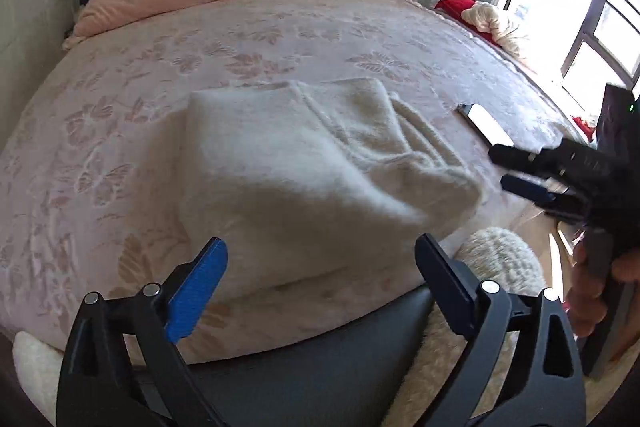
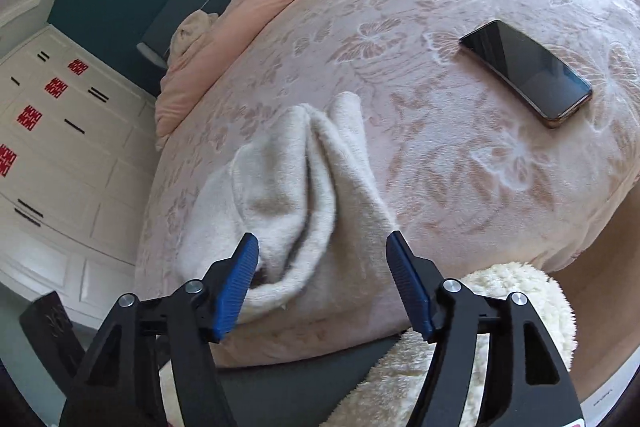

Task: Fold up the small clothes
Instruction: 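Grasp the folded bundle with both tools, fold it over again, open left tool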

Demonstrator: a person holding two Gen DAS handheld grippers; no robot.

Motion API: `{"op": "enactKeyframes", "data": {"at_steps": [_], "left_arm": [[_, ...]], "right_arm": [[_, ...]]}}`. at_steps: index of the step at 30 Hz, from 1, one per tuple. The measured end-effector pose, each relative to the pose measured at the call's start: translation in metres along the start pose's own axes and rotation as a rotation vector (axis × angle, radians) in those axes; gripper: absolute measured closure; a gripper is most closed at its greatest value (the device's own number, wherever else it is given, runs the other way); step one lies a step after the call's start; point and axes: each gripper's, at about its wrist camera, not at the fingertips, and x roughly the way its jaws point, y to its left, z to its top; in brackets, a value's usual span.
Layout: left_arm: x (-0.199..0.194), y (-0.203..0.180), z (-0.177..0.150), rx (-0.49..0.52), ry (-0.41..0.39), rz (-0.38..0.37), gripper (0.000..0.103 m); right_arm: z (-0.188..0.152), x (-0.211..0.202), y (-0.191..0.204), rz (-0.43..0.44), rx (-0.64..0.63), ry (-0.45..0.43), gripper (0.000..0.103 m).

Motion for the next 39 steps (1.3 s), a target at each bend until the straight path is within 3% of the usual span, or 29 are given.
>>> {"op": "enactKeyframes", "data": {"at_steps": [3,5,8,10,11,12,14,18,20,21,23,24,26,28,31,32,34,37,39], "left_arm": [[0.021,0.023,-0.018,-0.019,0.091,0.109,0.01],[0.035,0.036,-0.023,-0.075,0.138,0.113,0.011],[0.045,0.039,-0.022,-0.078,0.121,0.12,0.011],[0.055,0.04,-0.019,-0.074,0.131,0.171,0.011],[0.059,0.044,-0.018,-0.096,0.141,0.167,0.018],[0.062,0.048,-0.018,-0.127,0.159,0.132,0.044],[0.063,0.053,-0.017,-0.182,0.203,0.056,0.074],[0.037,0.057,-0.008,-0.25,0.163,-0.002,0.092],[0.031,0.054,-0.005,-0.238,0.148,-0.023,0.092],[0.034,0.051,-0.004,-0.22,0.15,-0.014,0.093],[0.048,0.046,-0.007,-0.207,0.18,0.001,0.093],[0.058,0.046,-0.009,-0.215,0.206,-0.001,0.093],[0.066,0.044,-0.012,-0.216,0.231,0.016,0.094],[0.063,0.042,-0.013,-0.186,0.226,0.035,0.093],[0.054,0.045,-0.012,-0.197,0.225,0.019,0.09],[0.047,0.048,-0.012,-0.21,0.215,0.013,0.088],[0.032,0.056,-0.011,-0.226,0.19,-0.008,0.084],[0.004,0.073,-0.007,-0.267,0.103,0.029,0.064],[-0.013,0.088,-0.003,-0.318,0.039,0.044,0.052]], "right_arm": [[-0.001,0.03,0.014,0.02,0.031,0.086,0.025],[-0.004,0.048,0.019,-0.028,0.036,0.145,0.025],[-0.004,0.074,0.026,-0.141,0.011,0.183,0.025],[-0.002,0.089,0.027,-0.156,0.024,0.187,0.025],[-0.001,0.095,0.031,-0.133,0.018,0.195,0.037],[0.001,0.097,0.038,-0.11,0.002,0.201,0.073],[0.011,0.074,0.064,-0.042,-0.075,0.113,0.081],[0.029,-0.003,0.107,0.094,-0.274,-0.104,0.084],[0.034,-0.004,0.086,0.026,-0.288,-0.114,0.084],[0.036,0.015,0.062,-0.057,-0.279,-0.059,0.084],[0.03,0.073,0.003,-0.209,-0.204,0.137,0.084],[0.023,0.086,-0.017,-0.221,-0.154,0.187,0.084],[0.02,0.07,-0.012,-0.178,-0.153,0.123,0.082],[0.022,0.056,0.002,-0.19,-0.187,0.08,0.08],[0.024,0.038,0.018,-0.318,-0.26,0.028,0.065],[0.024,0.029,0.023,-0.38,-0.285,-0.011,0.055],[0.024,0.008,0.037,-0.44,-0.327,-0.093,0.051],[0.024,-0.014,0.075,-0.294,-0.392,-0.143,0.052],[0.023,-0.006,0.105,-0.154,-0.414,-0.087,0.067]]}}
